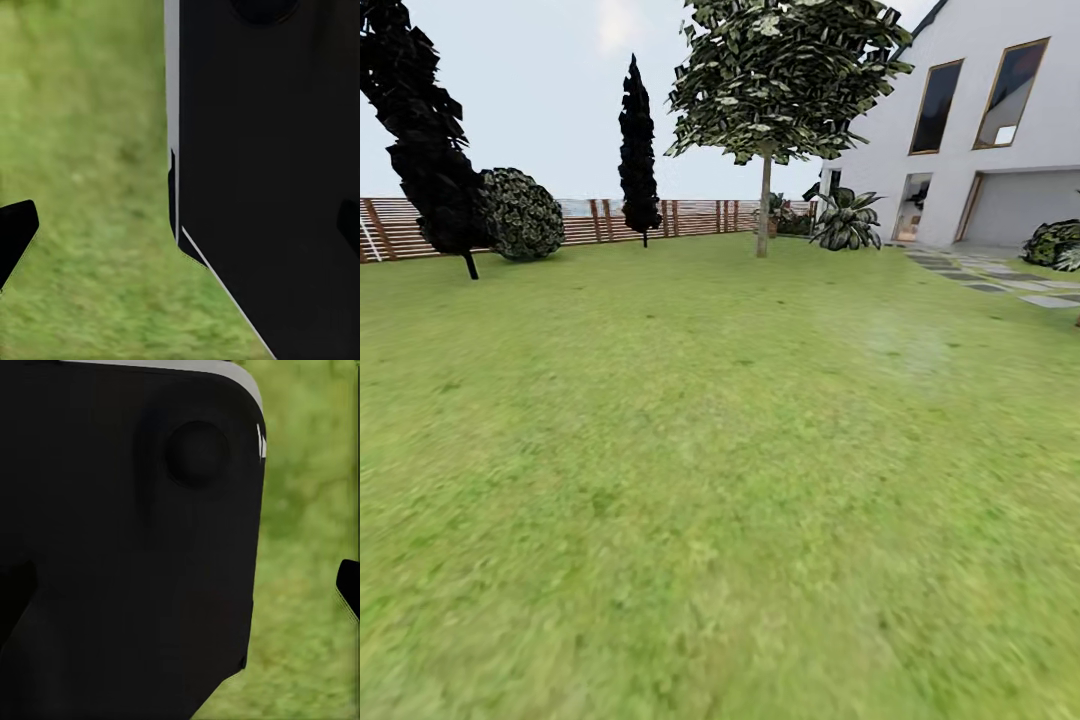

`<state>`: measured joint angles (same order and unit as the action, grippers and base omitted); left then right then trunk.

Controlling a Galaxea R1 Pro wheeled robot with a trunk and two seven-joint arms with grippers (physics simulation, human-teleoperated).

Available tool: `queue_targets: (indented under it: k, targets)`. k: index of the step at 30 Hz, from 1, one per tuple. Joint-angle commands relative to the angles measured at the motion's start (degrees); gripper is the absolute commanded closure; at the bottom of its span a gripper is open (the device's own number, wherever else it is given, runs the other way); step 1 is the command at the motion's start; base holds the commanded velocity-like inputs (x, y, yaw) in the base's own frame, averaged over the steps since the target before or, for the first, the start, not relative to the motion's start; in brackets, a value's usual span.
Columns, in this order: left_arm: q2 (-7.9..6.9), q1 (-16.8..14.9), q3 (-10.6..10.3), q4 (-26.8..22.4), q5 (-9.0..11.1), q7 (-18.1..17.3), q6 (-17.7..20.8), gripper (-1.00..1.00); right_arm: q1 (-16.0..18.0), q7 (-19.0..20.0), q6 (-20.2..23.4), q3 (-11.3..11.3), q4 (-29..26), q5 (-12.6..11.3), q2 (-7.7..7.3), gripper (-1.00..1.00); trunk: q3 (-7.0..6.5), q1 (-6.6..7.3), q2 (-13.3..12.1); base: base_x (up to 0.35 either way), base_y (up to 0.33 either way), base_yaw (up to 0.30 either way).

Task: Take the three Easter eggs out of the wicker basket on the lawn in the garden, then place them on the lawn next to a single tree (choose any tree) so that all three eggs are next to the same tree and none are left in the basket.

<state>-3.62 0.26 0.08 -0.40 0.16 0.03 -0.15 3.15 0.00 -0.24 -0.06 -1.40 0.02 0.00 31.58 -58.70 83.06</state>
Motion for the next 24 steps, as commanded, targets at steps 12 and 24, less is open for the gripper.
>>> queue_targets:
  k: [12,24]
  targets:
    - [0.02,0.0,0.0,0.0,0.0,0.0,0.0,-1.0,0.0,0.0,0.0,0.0,0.0,0.0,0.0,-1.0,0.04,-0.03,0.0,0.324,0.0,0.0]
    - [0.01,0.0,0.0,0.0,0.0,0.0,0.0,-1.0,0.0,0.0,0.0,0.0,0.0,0.0,0.0,-1.0,0.04,-0.03,0.0,0.324,0.0,0.0]
